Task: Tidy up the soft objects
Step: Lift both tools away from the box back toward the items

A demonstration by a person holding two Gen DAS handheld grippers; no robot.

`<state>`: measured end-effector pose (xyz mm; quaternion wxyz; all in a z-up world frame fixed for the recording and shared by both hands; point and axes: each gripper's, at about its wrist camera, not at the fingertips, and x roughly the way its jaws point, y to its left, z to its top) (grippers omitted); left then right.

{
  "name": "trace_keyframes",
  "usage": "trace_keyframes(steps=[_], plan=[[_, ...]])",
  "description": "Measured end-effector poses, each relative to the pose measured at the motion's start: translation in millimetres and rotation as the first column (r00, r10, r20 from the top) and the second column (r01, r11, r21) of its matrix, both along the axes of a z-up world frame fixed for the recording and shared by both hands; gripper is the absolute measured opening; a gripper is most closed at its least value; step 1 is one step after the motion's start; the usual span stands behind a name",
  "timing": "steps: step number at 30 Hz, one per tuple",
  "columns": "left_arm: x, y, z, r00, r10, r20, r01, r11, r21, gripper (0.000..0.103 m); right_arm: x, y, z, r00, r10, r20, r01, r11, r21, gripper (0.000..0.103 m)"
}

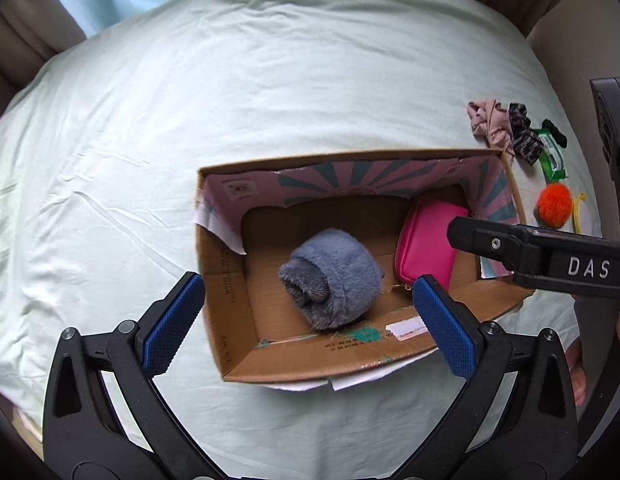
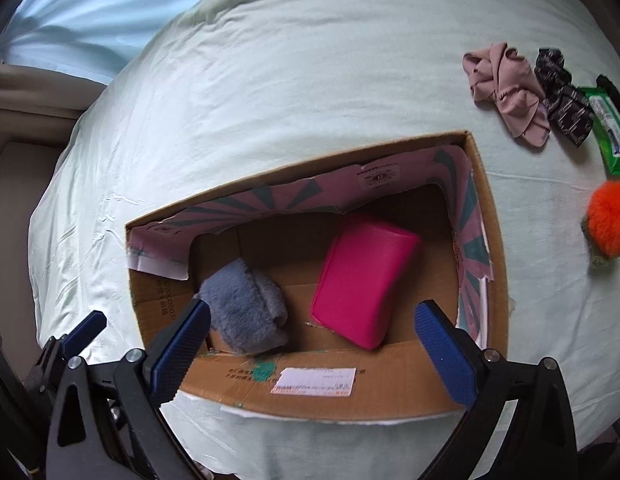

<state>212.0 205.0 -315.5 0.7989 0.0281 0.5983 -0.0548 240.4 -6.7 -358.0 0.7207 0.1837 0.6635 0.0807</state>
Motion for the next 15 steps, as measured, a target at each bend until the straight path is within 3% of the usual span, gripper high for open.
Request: trace_keyframes(steps=[7, 15], plan=[[-27.5, 11.4, 50.8, 0.996, 0.033, 0.085, -0.031, 0.999, -0.026, 0.103, -19.9, 8.7, 63.4, 0.987, 0.076, 0.139, -0.067, 0.995, -0.07, 0.102], [-71.9, 18.5, 115.8, 0.977, 0.061, 0.205, -0.055, 0.998, -0.035, 0.103, -65.5, 16.3, 143.2, 0.939, 0.142, 0.312, -0.097, 0.983, -0.158, 0.102]])
